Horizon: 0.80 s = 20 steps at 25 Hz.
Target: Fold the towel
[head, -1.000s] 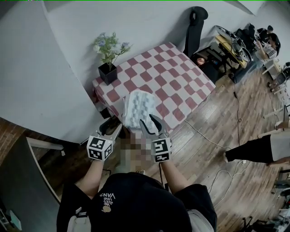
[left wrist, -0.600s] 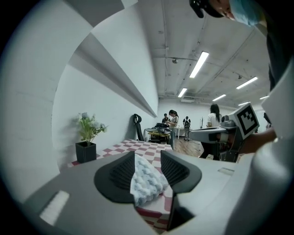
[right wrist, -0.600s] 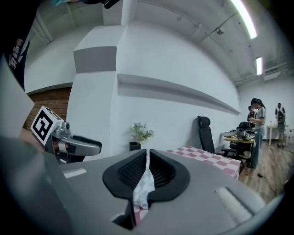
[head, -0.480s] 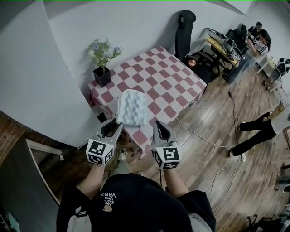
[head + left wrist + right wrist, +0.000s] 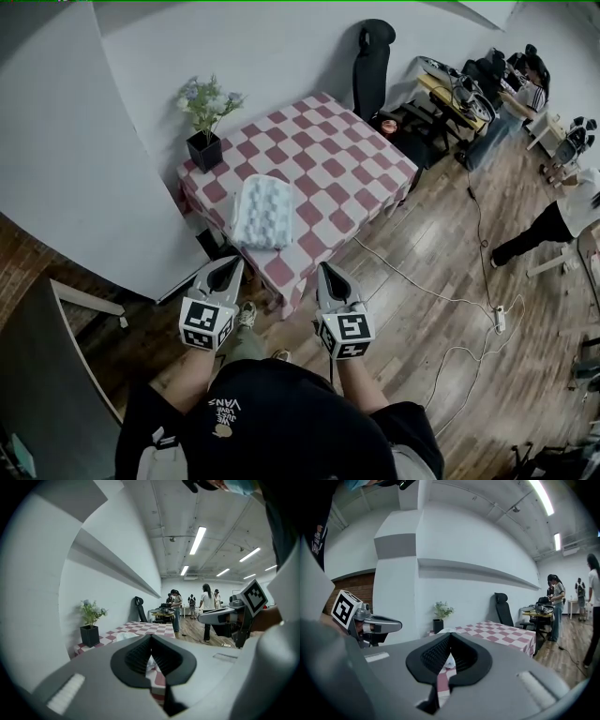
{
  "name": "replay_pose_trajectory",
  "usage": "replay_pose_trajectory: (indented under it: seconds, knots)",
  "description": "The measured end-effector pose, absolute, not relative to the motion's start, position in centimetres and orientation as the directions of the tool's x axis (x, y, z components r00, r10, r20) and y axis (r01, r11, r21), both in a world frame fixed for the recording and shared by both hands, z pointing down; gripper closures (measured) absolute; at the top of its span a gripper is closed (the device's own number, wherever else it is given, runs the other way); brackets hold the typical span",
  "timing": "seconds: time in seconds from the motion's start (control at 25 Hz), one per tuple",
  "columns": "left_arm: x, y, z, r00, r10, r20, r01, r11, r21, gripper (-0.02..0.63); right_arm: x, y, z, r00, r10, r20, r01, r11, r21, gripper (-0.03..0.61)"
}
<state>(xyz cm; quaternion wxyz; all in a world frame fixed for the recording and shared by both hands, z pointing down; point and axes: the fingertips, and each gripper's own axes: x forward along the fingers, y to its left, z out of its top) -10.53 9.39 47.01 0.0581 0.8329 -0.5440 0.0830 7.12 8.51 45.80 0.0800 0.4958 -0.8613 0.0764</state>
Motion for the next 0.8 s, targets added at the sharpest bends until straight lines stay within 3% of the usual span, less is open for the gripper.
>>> replay_pose_trajectory:
  seconds: [0.8]
  knots:
    - [-9.2,12.5,48.8,0.382,-0.888,0.256,-0.918,-0.397,-0.008,0.611,8.8,10.7,48.4,-0.494,-0.825,0.274,-0.867,0.491,-0.085,0.574]
